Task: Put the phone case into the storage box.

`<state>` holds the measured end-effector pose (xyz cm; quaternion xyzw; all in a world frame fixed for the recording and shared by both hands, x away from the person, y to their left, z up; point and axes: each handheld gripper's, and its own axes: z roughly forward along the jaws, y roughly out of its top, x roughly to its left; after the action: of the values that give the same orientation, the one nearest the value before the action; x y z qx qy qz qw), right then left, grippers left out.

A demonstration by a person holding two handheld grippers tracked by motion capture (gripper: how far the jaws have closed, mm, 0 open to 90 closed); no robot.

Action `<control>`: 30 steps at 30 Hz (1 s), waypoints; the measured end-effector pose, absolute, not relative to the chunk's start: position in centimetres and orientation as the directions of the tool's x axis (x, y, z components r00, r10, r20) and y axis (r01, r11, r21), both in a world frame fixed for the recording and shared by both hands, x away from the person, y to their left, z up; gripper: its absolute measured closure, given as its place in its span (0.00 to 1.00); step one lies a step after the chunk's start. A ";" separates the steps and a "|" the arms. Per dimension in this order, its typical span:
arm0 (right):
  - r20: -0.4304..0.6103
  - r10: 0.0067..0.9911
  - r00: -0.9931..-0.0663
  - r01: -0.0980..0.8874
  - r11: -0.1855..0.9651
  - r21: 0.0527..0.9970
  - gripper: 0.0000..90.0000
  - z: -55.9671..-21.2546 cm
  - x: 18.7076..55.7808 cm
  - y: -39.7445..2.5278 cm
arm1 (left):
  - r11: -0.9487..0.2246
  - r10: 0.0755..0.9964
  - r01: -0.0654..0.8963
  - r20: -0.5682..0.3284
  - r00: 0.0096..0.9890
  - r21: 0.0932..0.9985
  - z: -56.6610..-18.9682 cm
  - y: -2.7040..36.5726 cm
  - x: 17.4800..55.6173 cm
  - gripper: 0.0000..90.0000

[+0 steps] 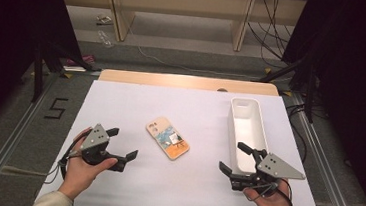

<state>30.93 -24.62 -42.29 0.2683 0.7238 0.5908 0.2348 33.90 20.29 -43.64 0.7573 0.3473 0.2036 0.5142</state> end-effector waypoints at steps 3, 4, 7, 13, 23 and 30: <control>-0.026 0.663 -0.748 0.108 0.160 0.981 0.17 -42.3 30.9 -24.6 | -0.229 0.736 0.317 -0.050 0.675 0.920 -43.6 20.3 33.9 0.00; -0.026 0.663 -0.748 0.108 0.160 0.981 0.17 -42.3 30.9 -24.6 | -0.229 0.736 0.317 -0.050 0.675 0.920 -43.6 20.3 33.9 0.00; -0.024 0.665 -0.747 0.111 0.160 0.981 0.17 -42.3 30.9 -24.5 | -0.230 0.735 0.317 -0.049 0.676 0.920 -43.6 20.3 33.9 0.00; -0.024 0.660 -0.751 0.113 0.165 0.980 0.17 -42.2 30.8 -24.0 | -0.228 0.736 0.314 -0.048 0.675 0.922 -43.5 20.3 33.8 0.00; -0.042 0.652 -0.757 0.178 0.268 0.947 0.72 -41.3 32.3 -19.6 | -0.227 0.732 0.315 -0.052 0.679 0.922 -43.5 20.0 33.8 0.01; 0.012 0.694 -0.720 0.396 0.396 0.828 1.00 -42.2 36.0 -14.4 | -0.226 0.728 0.317 -0.056 0.683 0.921 -43.5 20.1 33.9 0.02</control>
<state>36.00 -14.36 -42.17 0.3333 0.8178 0.4370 0.1705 33.88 20.11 -43.55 0.7574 0.3450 0.1985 0.5175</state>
